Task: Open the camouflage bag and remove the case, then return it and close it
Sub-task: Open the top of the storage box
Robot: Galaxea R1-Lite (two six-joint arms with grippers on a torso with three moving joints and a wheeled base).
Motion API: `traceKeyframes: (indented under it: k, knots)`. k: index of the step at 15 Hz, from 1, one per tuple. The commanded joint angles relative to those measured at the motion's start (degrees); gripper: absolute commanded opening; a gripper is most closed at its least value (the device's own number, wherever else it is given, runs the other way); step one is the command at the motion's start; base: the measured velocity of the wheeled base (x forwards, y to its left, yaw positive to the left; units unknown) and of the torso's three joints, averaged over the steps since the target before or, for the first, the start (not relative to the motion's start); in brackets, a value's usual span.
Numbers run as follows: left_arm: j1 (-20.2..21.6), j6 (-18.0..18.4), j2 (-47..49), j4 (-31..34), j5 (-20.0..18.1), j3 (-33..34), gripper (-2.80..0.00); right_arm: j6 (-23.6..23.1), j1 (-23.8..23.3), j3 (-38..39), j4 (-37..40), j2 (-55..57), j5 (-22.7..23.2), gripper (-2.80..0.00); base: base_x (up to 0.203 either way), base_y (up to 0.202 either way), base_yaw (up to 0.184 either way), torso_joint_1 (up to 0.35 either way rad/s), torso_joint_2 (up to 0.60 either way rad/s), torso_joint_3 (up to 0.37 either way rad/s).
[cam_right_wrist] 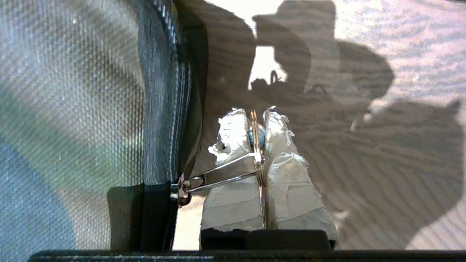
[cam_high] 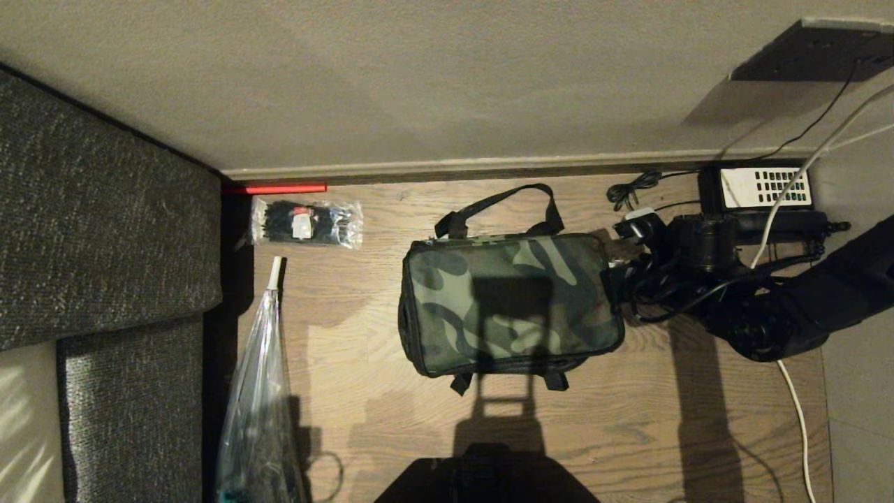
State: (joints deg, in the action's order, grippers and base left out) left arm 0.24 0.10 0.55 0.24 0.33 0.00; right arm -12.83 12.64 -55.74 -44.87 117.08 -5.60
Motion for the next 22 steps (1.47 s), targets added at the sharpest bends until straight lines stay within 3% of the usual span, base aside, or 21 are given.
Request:
traceKeyframes:
  k: [1,6,11,14,18,22]
  knots:
    - [0.02,-0.01,-0.02,0.02,0.04,0.18,-2.8,-0.09,0.01,-1.43,0.15,0.72,-0.04,-2.8,0.0,0.0,0.0,0.0,0.0,0.0]
    - [0.02,-0.01,0.15,-0.05,0.02,0.18,-2.8,0.46,0.09,-5.8,1.2,2.5,-2.06,-2.8,0.0,0.0,0.0,0.0,0.0,0.0]
    - [0.02,-0.01,0.15,0.01,0.02,0.18,-2.8,5.65,0.6,-11.3,5.71,3.39,-5.8,-2.8,0.0,0.0,0.0,0.0,0.0,0.0]
    - [0.02,-0.01,0.15,0.0,0.02,0.18,-2.8,6.85,1.15,-10.44,6.91,3.12,-7.13,-2.8,0.0,0.0,0.0,0.0,0.0,0.0]
    - [0.02,-0.01,0.15,0.01,0.02,0.18,-2.8,12.22,1.39,-9.1,6.9,1.83,-6.64,-2.8,0.0,0.0,0.0,0.0,0.0,0.0]
    - [0.02,-0.01,0.15,0.02,0.07,0.18,-2.8,21.04,3.16,-11.37,7.28,0.68,-4.8,-2.8,0.0,0.0,0.0,0.0,0.0,0.0]
